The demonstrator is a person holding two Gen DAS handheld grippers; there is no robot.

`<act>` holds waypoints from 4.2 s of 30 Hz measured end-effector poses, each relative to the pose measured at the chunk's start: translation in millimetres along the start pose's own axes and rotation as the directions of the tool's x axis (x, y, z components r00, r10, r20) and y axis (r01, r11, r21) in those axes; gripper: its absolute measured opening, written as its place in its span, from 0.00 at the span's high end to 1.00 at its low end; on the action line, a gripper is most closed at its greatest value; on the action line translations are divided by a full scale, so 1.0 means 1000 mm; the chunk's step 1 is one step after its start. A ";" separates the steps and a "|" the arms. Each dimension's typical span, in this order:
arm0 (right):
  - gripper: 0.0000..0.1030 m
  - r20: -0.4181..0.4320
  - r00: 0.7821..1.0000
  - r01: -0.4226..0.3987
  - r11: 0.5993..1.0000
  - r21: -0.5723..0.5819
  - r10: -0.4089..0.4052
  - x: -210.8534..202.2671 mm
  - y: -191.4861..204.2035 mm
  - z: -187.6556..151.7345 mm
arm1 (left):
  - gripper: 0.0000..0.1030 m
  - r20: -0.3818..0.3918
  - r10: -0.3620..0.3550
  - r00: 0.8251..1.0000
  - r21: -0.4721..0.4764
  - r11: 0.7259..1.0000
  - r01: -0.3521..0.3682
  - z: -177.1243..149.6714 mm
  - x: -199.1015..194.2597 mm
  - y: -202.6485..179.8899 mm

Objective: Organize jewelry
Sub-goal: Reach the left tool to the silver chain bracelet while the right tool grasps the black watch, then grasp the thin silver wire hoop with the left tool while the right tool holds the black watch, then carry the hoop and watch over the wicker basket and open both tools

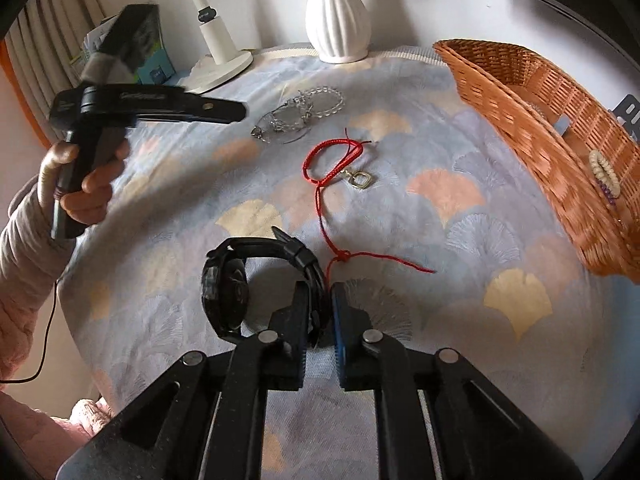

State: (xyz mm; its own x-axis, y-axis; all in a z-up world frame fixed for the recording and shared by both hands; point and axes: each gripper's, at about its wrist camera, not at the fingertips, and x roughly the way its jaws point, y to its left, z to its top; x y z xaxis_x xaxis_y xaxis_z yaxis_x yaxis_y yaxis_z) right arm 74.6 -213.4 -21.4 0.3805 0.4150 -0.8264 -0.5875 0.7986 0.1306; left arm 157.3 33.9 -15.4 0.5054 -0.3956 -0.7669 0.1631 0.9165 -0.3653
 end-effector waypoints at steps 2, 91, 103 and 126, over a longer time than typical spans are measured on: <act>0.82 0.007 1.000 -0.002 1.000 -0.007 0.002 -0.002 0.001 -0.001 | 0.60 0.013 0.070 0.997 0.029 0.997 -0.070 -0.001 0.005 -0.008; 0.67 -0.014 0.997 0.074 0.997 0.000 -0.074 0.009 0.028 -0.002 | 0.73 -0.006 0.249 0.968 0.028 0.968 -0.249 -0.080 -0.040 -0.008; 0.88 0.006 0.995 0.099 0.995 -0.020 -0.098 0.009 0.033 -0.007 | 0.90 0.038 0.322 0.946 0.182 0.929 -0.323 -0.086 -0.032 -0.035; 0.88 0.277 0.948 0.093 0.967 0.237 -0.159 -0.143 -0.065 0.003 | 0.90 0.218 -0.040 0.975 0.398 0.916 -0.051 0.034 -0.124 -0.173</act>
State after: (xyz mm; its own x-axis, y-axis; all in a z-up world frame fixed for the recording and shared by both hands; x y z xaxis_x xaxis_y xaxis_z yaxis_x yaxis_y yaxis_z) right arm 60.8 -323.1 89.8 0.6513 0.3873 -0.6525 -0.3637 0.9141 0.1795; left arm 95.4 -73.4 160.2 0.6710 -0.4098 -0.6179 0.4605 0.8835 -0.0857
